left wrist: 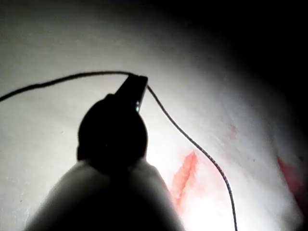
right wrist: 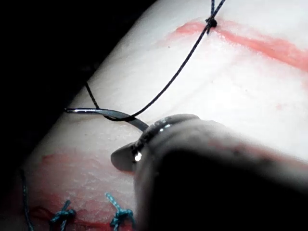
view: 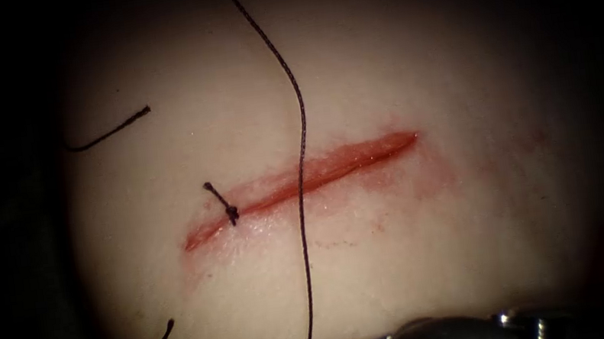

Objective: Wound Closure

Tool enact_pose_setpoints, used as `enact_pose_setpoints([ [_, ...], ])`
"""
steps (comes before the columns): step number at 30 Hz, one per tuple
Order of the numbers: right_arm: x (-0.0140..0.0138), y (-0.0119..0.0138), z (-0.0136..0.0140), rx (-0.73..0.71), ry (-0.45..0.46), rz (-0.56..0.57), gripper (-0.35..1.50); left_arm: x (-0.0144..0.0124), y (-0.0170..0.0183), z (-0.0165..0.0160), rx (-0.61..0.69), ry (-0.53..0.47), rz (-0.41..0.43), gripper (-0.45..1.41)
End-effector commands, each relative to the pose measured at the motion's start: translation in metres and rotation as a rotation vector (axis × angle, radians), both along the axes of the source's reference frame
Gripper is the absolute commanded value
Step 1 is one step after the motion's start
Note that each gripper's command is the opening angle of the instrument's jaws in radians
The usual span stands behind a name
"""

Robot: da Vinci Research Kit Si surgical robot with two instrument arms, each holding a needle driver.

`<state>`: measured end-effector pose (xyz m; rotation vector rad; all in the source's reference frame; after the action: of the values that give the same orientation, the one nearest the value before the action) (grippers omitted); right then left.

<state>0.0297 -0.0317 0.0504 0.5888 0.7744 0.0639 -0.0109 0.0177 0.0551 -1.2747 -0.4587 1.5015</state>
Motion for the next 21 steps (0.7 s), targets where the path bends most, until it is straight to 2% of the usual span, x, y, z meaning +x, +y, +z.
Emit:
enact_pose_setpoints([
  [1, 0.0006, -0.0004, 0.0019, -0.021, -0.030, -0.007, 0.71, -0.0006, 0.0000, 0.0005, -0.001, -0.002, 0.001, -0.43],
  [2, 0.0005, 0.0000, 0.0023, -0.037, -0.053, 0.001, -0.20, -0.0006, 0.0000, 0.0005, -0.001, -0.002, 0.001, -0.43],
  [3, 0.0003, 0.0008, 0.0017, -0.068, -0.070, 0.046, -0.35, -0.0006, 0.0000, 0.0005, -0.001, -0.002, 0.001, -0.43],
  [6, 0.0005, 0.0022, 0.0000, -0.098, -0.089, 0.123, -0.35, -0.0006, 0.0000, 0.0005, -0.001, -0.002, 0.001, -0.42],
  [10, 0.0003, 0.0042, -0.0029, -0.067, -0.092, 0.163, -0.35, -0.0006, -0.0001, 0.0005, 0.000, -0.002, 0.001, -0.40],
  [11, -0.0002, 0.0049, -0.0037, -0.055, -0.079, 0.176, -0.35, -0.0006, -0.0001, 0.0004, 0.000, -0.001, 0.000, -0.37],
  [12, -0.0008, 0.0057, -0.0045, -0.047, -0.057, 0.192, -0.35, -0.0007, -0.0003, 0.0004, 0.000, -0.001, 0.000, -0.22],
  [13, -0.0010, 0.0061, -0.0048, -0.043, -0.048, 0.198, -0.35, -0.0007, -0.0003, 0.0003, 0.000, -0.001, 0.000, -0.15],
  [18, -0.0021, 0.0085, -0.0059, -0.039, -0.034, 0.274, -0.35, -0.0007, -0.0004, 0.0003, 0.000, 0.000, -0.001, -0.07],
  [21, -0.0028, 0.0101, -0.0053, -0.046, -0.028, 0.360, -0.35, -0.0006, -0.0006, 0.0002, 0.003, -0.013, 0.017, 0.42],
])
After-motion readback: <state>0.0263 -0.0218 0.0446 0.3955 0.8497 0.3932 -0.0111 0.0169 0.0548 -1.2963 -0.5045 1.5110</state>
